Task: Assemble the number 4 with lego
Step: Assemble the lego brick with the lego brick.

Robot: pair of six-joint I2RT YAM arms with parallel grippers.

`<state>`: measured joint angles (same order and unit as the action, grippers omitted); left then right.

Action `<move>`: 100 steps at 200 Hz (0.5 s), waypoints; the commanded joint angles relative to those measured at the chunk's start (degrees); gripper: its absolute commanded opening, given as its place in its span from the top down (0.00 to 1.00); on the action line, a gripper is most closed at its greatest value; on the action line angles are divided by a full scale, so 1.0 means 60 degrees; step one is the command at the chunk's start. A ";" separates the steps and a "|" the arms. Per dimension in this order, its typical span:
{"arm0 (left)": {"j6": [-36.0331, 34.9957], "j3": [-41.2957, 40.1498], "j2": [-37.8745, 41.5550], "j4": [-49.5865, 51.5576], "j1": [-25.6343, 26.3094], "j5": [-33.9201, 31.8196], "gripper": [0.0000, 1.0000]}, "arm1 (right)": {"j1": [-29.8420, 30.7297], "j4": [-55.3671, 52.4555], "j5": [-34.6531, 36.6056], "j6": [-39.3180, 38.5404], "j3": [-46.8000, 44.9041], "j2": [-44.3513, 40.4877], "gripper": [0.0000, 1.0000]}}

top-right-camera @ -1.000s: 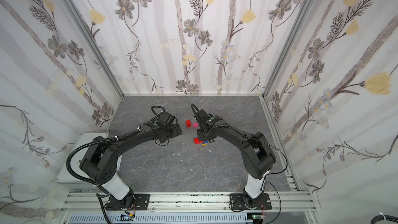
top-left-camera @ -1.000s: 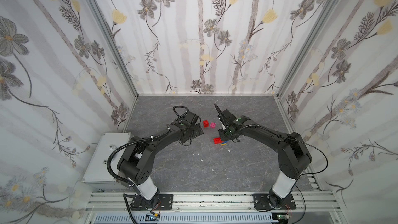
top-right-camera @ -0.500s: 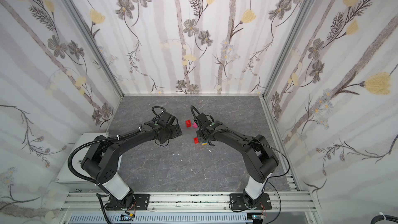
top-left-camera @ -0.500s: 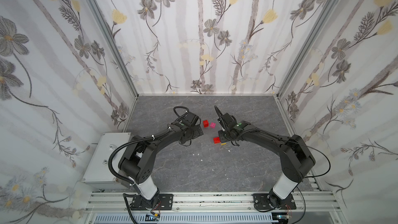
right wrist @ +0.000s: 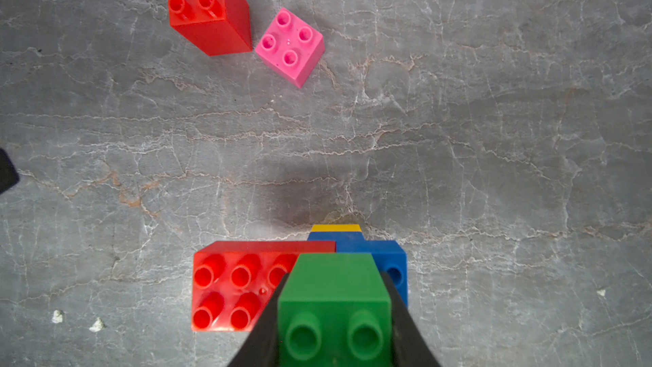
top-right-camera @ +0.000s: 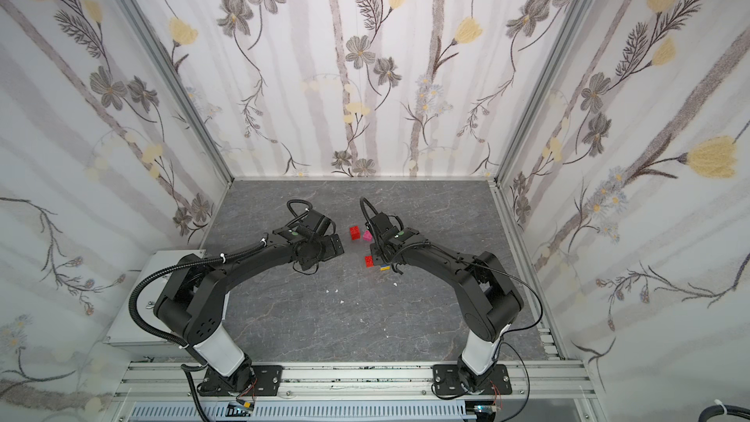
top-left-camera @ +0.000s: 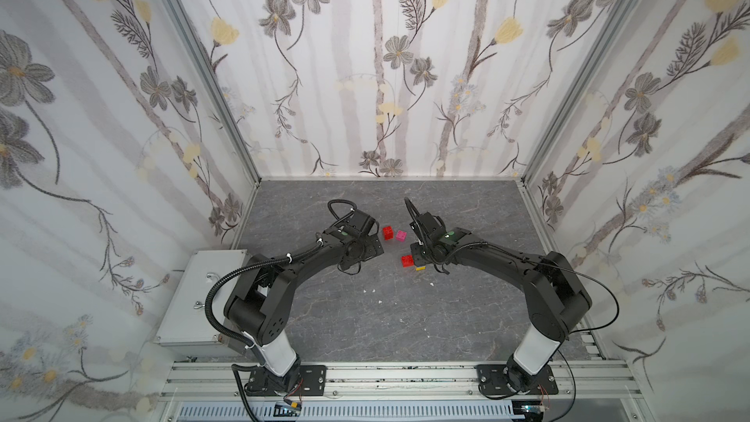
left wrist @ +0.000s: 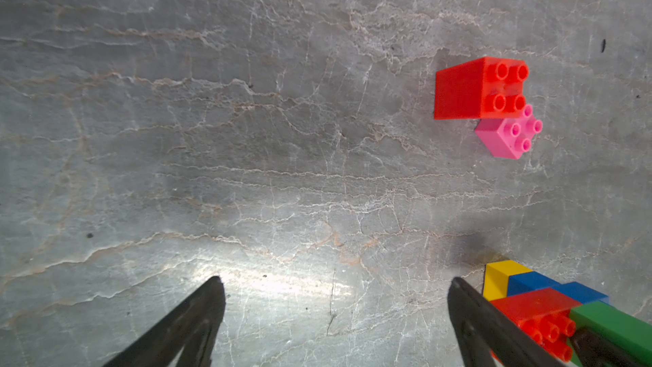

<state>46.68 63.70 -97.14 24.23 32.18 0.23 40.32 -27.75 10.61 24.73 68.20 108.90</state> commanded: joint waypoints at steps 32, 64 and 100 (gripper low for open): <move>-0.0519 0.0466 -0.0144 0.0364 -0.0011 -0.0038 0.00 | 0.0474 -0.1569 0.0135 0.1966 -0.0283 -0.0350 1.00; -0.0612 0.0363 -0.0040 0.0245 -0.0008 -0.0038 0.00 | 0.1043 -0.1482 0.0996 0.2840 -0.0354 -0.0547 1.00; -0.0857 0.0407 -0.0012 0.0310 -0.0025 -0.0030 0.00 | 0.1314 -0.1218 0.1115 0.3251 -0.0594 -0.0580 0.92</move>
<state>43.27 65.95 -97.65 25.08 32.14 0.23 47.35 -33.34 16.64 40.12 65.10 104.99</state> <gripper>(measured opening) 0.997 0.330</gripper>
